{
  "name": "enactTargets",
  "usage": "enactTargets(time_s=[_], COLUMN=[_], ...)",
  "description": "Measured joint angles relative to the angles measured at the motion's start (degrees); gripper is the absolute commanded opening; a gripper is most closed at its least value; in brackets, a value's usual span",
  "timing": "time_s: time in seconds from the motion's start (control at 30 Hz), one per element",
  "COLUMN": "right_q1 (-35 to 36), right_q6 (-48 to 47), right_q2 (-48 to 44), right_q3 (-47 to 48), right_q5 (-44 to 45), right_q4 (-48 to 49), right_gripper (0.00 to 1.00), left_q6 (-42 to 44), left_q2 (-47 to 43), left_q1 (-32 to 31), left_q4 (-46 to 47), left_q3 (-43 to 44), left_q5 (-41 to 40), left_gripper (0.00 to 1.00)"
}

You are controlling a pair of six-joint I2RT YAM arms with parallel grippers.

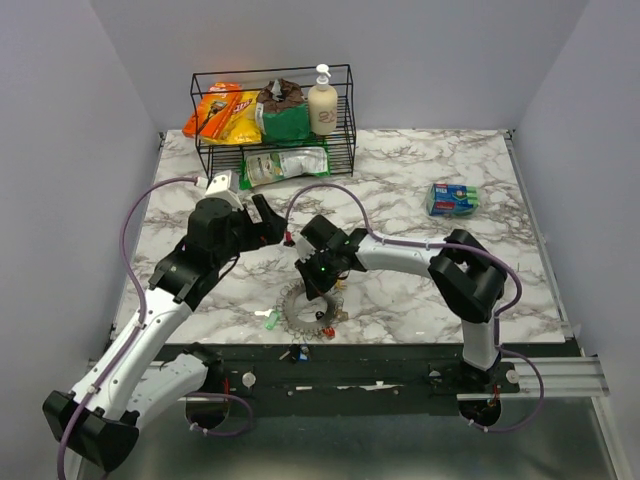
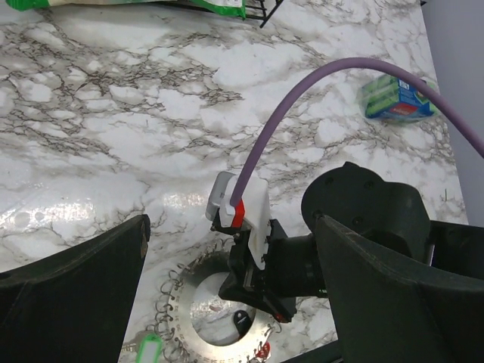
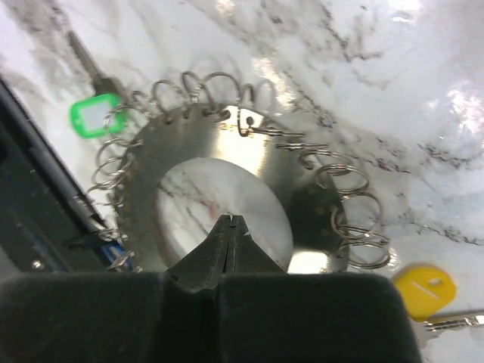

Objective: Put the keys on the keyring

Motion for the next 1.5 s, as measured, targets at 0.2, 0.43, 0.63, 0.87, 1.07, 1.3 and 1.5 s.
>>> enactTargets(time_s=[0.2,0.43,0.63,0.87,1.07,1.3,1.5], right_q1=[0.8,1.5,1.7,1.7,1.7,0.2,-1.2], right_q6=[0.8,1.9,4.0,5.5,6.0,6.8,7.1], right_q2=[0.9,1.0,1.7,2.3,2.9,3.1,3.7], right_q3=[0.0,1.0,2.2,3.3,4.4,4.9,5.8], right_q5=[6.8,12.5,16.6,20.6,23.2,24.2,24.5], right_q4=[-0.7,-1.1,-1.6,-1.7,-2.2,-2.5,-3.0], right_gripper=[0.01,0.00,0.00,0.00,0.00,0.00,0.00], left_q6=[-1.2,-1.6,-1.6,-1.6,-1.6,-1.6,-1.6], left_q2=[-0.7,0.0,0.3,0.4,0.5,1.0,1.8], left_q1=[3.8,4.4,4.5,4.8,4.9,4.9,4.9], left_q4=[-0.8,-1.3,-1.3,-1.3,-1.4,-1.4,-1.3], left_q3=[0.0,0.0,0.0,-0.2,-1.1,-2.2,-3.2], left_q5=[5.3,7.7,8.2,8.3,8.3,8.4,8.4], left_gripper=[0.99,0.99,0.99,0.99,0.99,0.99,0.99])
